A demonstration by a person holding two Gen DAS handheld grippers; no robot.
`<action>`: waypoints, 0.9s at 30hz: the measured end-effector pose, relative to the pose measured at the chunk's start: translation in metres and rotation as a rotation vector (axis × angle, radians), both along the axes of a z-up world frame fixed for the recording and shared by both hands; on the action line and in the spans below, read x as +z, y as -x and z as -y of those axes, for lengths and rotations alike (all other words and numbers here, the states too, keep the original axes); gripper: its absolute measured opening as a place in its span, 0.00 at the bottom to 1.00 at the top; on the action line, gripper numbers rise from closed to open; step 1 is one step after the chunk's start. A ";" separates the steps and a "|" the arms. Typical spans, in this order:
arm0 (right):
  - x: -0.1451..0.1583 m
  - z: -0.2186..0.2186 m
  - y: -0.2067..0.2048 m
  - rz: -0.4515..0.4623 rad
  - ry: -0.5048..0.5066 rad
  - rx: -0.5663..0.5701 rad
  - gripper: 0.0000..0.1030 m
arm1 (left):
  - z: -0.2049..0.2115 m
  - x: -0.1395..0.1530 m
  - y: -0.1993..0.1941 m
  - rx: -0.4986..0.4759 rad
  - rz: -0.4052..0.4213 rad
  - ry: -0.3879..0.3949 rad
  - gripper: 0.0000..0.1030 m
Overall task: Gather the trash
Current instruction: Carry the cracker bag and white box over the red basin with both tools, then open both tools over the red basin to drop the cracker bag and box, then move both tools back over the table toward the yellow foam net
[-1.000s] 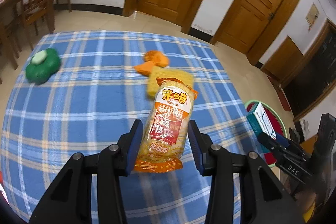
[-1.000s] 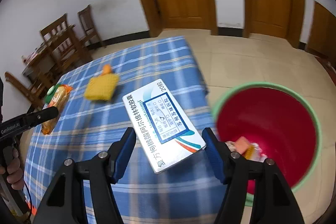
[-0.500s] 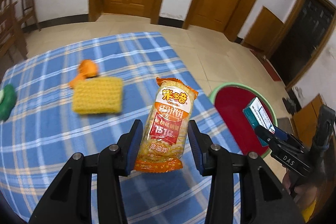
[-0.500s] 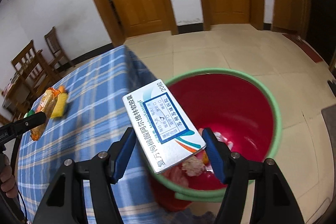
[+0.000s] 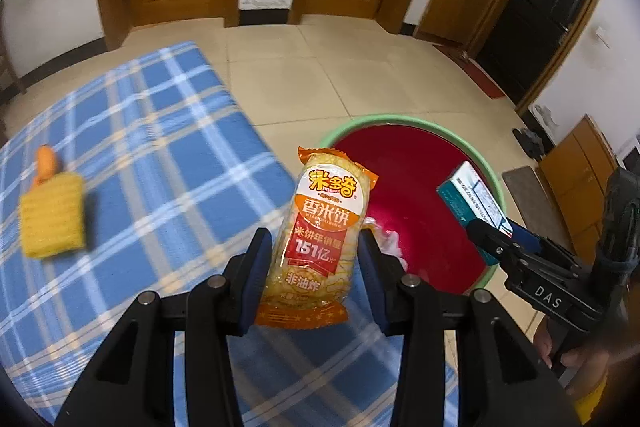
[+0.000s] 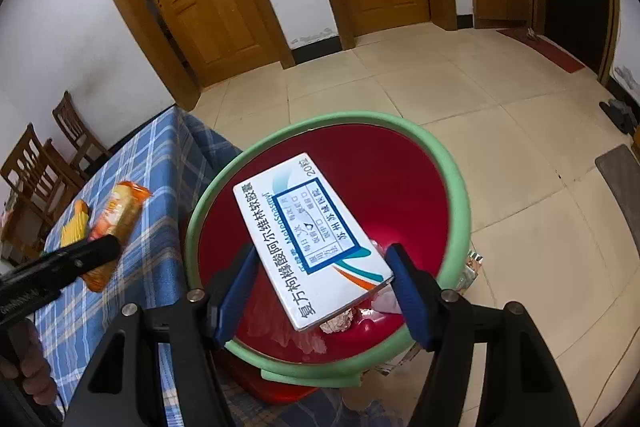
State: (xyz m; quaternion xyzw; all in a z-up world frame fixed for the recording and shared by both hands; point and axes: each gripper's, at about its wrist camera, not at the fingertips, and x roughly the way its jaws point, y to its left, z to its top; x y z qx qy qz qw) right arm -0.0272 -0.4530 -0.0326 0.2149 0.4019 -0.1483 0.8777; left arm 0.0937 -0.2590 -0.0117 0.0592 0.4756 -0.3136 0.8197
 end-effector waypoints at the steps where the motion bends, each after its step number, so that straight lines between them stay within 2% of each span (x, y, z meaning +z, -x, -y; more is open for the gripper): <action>1: 0.000 0.002 0.001 0.002 -0.003 -0.007 0.67 | 0.006 -0.002 0.001 -0.014 -0.003 -0.002 0.43; 8: 0.000 0.012 0.010 0.018 -0.029 -0.050 0.67 | 0.033 -0.004 0.008 -0.087 0.008 -0.014 0.43; 11: 0.001 0.015 0.015 0.026 -0.037 -0.059 0.67 | 0.038 -0.004 0.011 -0.105 0.009 -0.011 0.54; 14: 0.003 0.016 0.018 0.031 -0.042 -0.066 0.67 | 0.040 -0.004 0.012 -0.114 0.013 -0.014 0.55; 19: 0.001 0.016 0.017 0.034 -0.059 -0.066 0.69 | 0.034 -0.005 0.011 -0.093 0.009 -0.013 0.55; 27: 0.004 0.013 0.017 0.037 -0.073 -0.049 0.72 | 0.003 0.003 -0.003 0.000 0.028 -0.013 0.55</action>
